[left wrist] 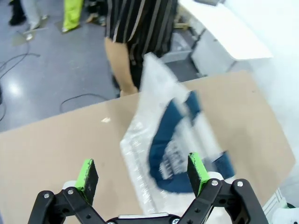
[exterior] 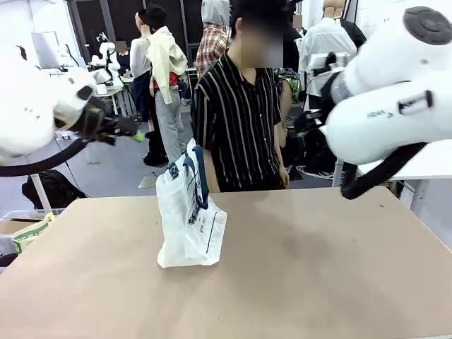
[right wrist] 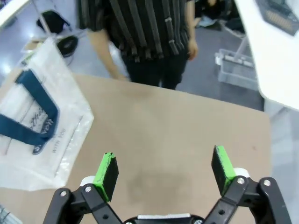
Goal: Transfer purchased items from the store into the shopping bag.
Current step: Open the Reusable shopping bag in the center of the table.
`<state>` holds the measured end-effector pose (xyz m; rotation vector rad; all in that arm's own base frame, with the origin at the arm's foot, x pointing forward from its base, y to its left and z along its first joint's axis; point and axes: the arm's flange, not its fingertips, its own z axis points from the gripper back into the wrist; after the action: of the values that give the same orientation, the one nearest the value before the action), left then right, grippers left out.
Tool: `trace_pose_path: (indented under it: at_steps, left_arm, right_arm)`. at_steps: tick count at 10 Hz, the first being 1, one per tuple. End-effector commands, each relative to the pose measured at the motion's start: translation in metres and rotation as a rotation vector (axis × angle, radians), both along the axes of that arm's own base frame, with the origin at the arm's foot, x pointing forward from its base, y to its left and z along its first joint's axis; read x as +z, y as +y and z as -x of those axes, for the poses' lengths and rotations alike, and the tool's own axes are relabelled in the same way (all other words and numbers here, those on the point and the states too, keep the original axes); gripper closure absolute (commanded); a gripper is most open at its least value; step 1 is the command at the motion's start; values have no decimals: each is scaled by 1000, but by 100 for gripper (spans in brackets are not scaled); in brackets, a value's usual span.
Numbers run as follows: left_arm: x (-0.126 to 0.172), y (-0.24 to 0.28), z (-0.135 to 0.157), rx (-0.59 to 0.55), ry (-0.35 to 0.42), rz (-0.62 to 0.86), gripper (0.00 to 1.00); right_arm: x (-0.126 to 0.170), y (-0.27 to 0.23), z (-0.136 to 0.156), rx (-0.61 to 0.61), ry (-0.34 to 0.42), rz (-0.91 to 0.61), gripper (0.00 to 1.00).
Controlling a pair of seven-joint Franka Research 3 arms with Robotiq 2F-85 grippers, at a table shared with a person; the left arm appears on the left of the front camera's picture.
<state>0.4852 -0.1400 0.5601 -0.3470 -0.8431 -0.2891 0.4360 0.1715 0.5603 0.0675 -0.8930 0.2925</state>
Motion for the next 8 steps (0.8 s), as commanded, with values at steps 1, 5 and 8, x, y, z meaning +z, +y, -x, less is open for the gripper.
trace_pose_path:
  at_steps: [1,5,8]
  left_arm:
    - [-3,-6,-52,-145,37,67,0]
    - [11,-41,-28,-121,21,70,0]
    - [-8,-61,-60,-150,133,67,0]
  right_arm:
    - [10,48,-24,49,91,-59,0]
    - [5,56,-11,71,72,-39,0]
    - [8,107,-17,115,169,-83,0]
